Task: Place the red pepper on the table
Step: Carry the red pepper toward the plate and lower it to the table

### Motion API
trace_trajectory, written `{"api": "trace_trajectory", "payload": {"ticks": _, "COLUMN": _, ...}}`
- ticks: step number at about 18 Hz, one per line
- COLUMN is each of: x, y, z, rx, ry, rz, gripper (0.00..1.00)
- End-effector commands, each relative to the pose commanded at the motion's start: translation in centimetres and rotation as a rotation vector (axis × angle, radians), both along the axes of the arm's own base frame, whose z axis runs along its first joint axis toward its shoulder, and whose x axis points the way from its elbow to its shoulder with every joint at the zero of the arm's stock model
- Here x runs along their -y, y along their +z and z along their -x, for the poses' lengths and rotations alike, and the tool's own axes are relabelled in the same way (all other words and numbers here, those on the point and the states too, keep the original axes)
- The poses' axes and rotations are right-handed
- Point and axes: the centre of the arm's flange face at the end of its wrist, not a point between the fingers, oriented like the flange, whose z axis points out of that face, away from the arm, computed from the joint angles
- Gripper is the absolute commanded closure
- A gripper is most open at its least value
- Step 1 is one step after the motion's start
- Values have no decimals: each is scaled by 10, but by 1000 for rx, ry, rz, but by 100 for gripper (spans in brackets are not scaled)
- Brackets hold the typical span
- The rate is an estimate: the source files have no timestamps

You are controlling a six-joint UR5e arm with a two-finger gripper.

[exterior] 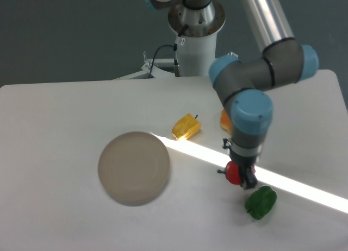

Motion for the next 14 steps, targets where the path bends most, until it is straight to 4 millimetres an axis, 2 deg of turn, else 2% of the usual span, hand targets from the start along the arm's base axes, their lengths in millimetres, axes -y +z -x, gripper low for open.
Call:
{"api": "trace_trajectory", "payload": {"ticks": 4, "x": 11, "y": -28, "z": -12, "rx": -31, "ry": -20, "rz": -27, "gripper": 41}}
{"api": "trace_trajectory", "payload": {"ticks": 8, "x": 16, "y": -38, "z": -14, "rx": -18, "ry": -15, "rz": -16, "gripper": 41}}
{"api": "trace_trajectory", "payload": {"ticks": 14, "x": 11, "y": -58, "z": -22, "rx": -33, "ry": 20, "rz": -33, "gripper": 41}}
